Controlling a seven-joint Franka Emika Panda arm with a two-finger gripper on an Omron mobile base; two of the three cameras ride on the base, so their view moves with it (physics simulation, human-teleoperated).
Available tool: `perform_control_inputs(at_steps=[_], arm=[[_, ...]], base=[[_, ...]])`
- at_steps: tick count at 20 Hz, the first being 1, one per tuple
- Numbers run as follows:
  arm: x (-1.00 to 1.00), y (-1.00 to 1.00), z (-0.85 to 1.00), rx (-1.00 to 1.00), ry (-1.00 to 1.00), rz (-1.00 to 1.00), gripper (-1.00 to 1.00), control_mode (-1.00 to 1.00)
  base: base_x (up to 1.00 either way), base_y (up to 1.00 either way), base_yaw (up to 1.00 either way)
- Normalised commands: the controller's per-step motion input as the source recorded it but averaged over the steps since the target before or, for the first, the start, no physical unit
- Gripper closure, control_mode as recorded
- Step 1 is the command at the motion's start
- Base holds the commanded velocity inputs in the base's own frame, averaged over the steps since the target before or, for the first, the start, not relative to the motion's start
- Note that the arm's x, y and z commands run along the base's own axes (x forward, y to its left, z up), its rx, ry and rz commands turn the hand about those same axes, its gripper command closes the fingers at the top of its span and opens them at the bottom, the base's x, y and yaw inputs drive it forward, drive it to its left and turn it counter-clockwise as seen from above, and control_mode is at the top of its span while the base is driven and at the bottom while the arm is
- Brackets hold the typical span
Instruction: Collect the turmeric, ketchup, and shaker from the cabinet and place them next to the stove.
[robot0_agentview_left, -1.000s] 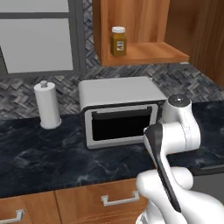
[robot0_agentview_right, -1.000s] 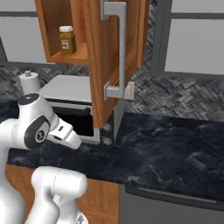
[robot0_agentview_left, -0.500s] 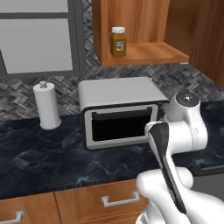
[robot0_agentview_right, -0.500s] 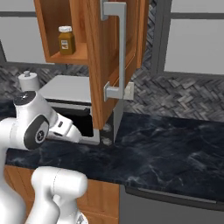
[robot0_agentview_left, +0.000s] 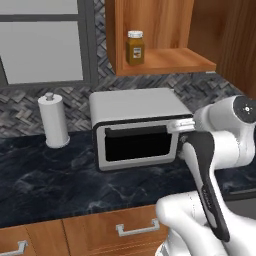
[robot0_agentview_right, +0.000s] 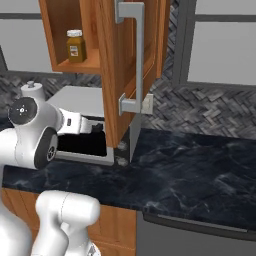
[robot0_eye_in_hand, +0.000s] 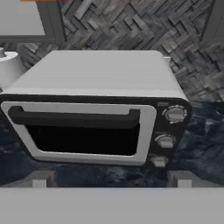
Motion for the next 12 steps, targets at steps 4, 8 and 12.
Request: perform_control_inputs(at_steps=[4, 8, 12], arm=[[0.30, 0.13, 0.78, 0.00, -0.25, 0.11, -1.00, -1.00], [0.42, 0.22, 0.65, 0.00, -0.18, 0.08, -1.00, -1.00], [0.59, 0.18, 0.46, 0.00, -0.11, 0.07, -1.00, -1.00]], base=[[0.00, 0.00, 0.00], [0.00, 0.00, 0.00], [0.00, 0.00, 0.00]])
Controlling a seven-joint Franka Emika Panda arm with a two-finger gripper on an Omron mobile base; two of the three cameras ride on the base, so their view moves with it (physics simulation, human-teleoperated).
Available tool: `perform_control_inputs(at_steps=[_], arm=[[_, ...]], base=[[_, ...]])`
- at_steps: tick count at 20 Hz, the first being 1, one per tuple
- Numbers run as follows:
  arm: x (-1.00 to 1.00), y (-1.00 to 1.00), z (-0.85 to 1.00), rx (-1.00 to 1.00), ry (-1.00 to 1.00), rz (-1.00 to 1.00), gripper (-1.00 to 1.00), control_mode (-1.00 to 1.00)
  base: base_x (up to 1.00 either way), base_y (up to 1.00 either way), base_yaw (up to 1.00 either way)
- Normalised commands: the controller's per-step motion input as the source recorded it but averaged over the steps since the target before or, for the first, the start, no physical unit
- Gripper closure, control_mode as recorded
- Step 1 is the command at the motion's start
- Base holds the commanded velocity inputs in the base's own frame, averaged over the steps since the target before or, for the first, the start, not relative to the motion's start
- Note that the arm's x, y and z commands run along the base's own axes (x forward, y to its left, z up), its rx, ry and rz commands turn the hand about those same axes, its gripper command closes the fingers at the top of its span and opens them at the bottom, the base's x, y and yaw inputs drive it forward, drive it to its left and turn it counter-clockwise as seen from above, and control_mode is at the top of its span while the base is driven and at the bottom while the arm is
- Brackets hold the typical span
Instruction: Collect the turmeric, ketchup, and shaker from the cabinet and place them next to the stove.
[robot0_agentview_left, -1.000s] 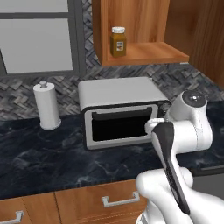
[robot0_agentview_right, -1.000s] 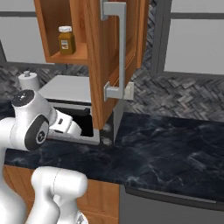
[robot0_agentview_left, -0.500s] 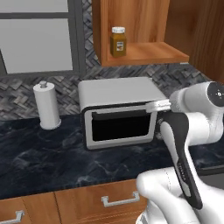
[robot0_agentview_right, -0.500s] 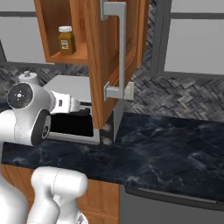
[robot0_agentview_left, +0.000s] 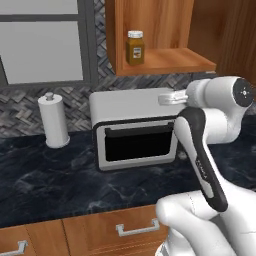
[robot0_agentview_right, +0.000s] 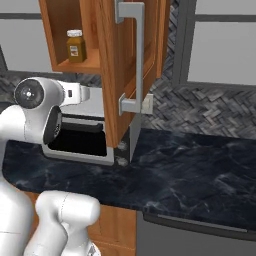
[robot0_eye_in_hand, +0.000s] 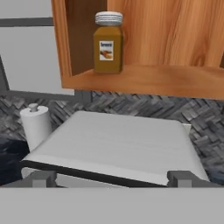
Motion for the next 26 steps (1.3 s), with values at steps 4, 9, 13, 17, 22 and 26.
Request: perform_control_inputs(at_steps=[4, 9, 13, 17, 22, 26], arm=[[0.62, 0.03, 0.39, 0.00, -0.07, 0.07, -1.00, -1.00], [0.50, 0.00, 0.37, 0.00, -0.03, 0.06, -1.00, -1.00], [0.11, -0.18, 0.05, 0.05, 0.00, 0.00, -1.00, -1.00], [0.18, -0.14, 0.39, 0.12, 0.00, 0.00, -1.00, -1.00], [0.26, -0.01, 0.59, 0.09, 0.00, 0.00, -1.00, -1.00], [0.32, 0.00, 0.27, 0.00, 0.00, 0.00, -1.00, -1.00]], base=[[0.00, 0.00, 0.00], [0.00, 0.00, 0.00], [0.00, 0.00, 0.00], [0.00, 0.00, 0.00], [0.00, 0.00, 0.00], [0.00, 0.00, 0.00]])
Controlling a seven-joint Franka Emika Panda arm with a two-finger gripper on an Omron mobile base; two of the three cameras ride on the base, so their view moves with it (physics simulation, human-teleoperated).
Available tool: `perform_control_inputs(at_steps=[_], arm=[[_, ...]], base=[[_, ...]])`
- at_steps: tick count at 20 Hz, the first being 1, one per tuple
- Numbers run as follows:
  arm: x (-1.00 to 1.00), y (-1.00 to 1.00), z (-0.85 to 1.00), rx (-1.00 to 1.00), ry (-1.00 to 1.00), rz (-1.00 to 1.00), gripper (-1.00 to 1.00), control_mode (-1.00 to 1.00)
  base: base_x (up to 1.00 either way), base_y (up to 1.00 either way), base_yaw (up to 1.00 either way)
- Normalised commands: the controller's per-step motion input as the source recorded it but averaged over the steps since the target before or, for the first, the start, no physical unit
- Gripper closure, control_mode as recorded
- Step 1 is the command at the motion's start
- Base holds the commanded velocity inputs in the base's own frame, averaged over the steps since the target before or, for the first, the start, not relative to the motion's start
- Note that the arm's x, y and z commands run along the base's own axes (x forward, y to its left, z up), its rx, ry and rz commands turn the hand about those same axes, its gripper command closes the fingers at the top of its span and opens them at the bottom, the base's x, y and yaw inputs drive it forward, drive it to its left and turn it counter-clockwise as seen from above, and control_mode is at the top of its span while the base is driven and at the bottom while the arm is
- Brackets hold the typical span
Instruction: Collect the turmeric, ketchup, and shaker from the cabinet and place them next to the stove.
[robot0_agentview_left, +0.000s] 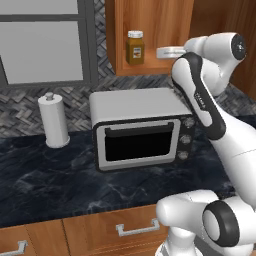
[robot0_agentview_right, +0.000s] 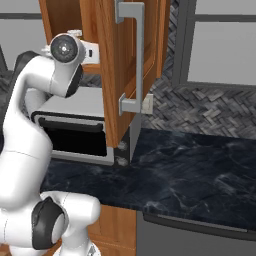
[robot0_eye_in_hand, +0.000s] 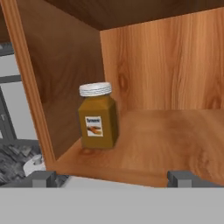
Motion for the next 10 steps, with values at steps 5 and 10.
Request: perform_control_inputs(at_steps=[5, 10], arm=[[0.40, 0.00, 0.14, -0.02, 0.00, 0.04, -1.00, -1.00], [0.28, 0.00, 0.00, 0.00, -0.03, 0.08, -1.00, -1.00]], base=[[0.00, 0.00, 0.00], [0.00, 0.00, 0.00]])
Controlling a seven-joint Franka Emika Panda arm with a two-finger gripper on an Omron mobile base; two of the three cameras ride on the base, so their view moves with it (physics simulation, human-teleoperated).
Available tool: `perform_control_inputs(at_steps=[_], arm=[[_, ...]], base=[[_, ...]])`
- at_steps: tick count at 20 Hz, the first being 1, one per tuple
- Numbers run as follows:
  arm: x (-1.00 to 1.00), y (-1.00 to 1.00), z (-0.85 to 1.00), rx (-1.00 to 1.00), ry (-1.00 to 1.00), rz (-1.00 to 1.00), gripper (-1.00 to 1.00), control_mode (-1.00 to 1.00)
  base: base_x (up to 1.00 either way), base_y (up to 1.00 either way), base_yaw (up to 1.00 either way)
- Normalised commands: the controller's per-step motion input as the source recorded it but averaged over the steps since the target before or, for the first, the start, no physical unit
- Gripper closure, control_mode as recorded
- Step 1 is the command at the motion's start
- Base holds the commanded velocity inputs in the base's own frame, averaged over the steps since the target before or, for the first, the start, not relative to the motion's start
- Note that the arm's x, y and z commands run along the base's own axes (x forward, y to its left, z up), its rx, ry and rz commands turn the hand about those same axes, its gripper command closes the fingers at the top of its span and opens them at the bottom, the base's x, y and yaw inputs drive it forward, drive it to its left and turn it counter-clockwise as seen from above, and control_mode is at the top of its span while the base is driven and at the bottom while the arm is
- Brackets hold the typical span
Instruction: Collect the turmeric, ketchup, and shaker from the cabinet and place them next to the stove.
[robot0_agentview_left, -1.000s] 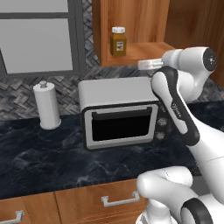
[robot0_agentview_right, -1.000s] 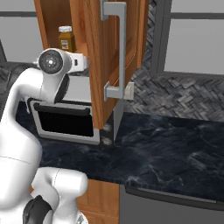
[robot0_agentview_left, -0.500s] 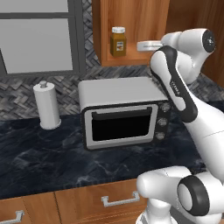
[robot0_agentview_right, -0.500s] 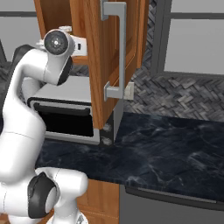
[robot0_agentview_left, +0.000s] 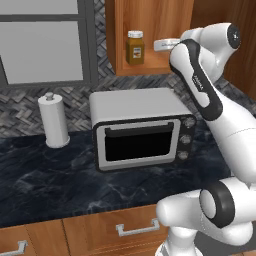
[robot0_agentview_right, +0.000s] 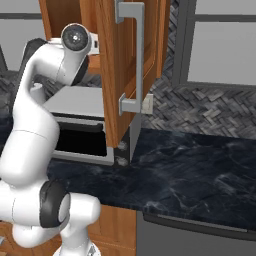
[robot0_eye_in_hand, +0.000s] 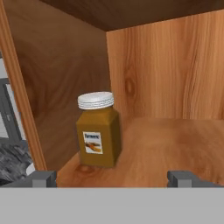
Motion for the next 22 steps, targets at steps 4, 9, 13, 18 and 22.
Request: perform_control_inputs(at_steps=[4, 9, 13, 18, 22], arm=[[0.26, 0.00, 0.00, 0.00, -0.03, 0.08, -1.00, -1.00], [0.25, 0.00, 0.00, 0.00, 0.00, 0.07, -1.00, -1.00], [0.26, 0.06, 0.00, 0.00, 0.00, 0.05, -1.00, -1.00], [0.26, 0.23, 0.00, 0.00, 0.00, 0.04, -1.00, -1.00], [0.21, 0.30, 0.00, 0.00, 0.00, 0.00, -1.00, -1.00]], base=[[0.00, 0.00, 0.00], [0.00, 0.00, 0.00], [0.00, 0.00, 0.00], [0.00, 0.00, 0.00], [0.00, 0.00, 0.00]])
